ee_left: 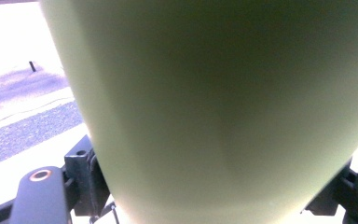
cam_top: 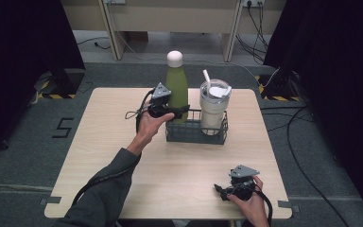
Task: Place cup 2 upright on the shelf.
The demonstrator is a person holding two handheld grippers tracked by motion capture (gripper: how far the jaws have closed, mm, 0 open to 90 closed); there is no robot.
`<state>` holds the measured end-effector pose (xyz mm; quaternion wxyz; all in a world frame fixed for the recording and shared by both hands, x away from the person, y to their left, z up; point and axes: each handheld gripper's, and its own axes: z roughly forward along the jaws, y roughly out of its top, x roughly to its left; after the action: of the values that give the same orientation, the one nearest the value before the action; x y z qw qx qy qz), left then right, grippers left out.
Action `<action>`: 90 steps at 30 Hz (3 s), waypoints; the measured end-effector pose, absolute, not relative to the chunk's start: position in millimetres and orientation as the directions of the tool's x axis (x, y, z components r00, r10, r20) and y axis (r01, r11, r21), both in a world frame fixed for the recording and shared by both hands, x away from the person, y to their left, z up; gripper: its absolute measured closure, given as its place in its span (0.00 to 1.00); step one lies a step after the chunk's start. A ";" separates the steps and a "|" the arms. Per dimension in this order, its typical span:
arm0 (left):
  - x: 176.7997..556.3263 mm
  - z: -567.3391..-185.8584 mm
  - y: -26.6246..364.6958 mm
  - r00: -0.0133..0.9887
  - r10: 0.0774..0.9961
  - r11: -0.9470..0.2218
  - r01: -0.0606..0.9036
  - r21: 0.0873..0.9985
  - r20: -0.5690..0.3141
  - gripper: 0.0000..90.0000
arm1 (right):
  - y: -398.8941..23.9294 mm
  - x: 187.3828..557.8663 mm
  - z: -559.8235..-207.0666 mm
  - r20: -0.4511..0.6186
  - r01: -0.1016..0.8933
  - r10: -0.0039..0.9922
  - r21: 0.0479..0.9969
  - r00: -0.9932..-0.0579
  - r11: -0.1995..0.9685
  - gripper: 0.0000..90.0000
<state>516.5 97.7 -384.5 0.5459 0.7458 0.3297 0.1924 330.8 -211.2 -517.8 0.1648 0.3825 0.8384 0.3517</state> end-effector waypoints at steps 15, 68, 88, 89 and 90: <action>523.7 -396.5 91.2 0.705 0.705 -0.191 0.294 0.937 -0.078 0.23 | -211.2 330.8 -517.8 -0.007 0.526 0.757 0.715 -0.653 0.460 0.13; 531.6 -439.3 82.8 0.705 0.707 -0.235 0.318 0.919 -0.063 0.23 | -210.8 330.8 -518.0 -0.009 0.521 0.753 0.717 -0.658 0.464 0.12; 528.1 -450.2 85.5 0.702 0.708 -0.199 0.307 0.931 -0.081 0.23 | -210.7 330.6 -518.0 -0.010 0.521 0.753 0.716 -0.658 0.465 0.12; 528.0 -450.5 85.5 0.701 0.708 -0.196 0.307 0.931 -0.082 0.22 | -210.7 330.6 -518.0 -0.010 0.521 0.753 0.716 -0.658 0.465 0.12; 528.0 -450.9 85.3 0.700 0.709 -0.192 0.306 0.932 -0.084 0.22 | -210.7 330.6 -518.0 -0.010 0.521 0.753 0.716 -0.658 0.465 0.12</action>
<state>528.0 85.3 -450.9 0.5376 0.7491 0.3388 0.1873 330.6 -210.7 -518.0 0.1650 0.3794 0.8397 0.3518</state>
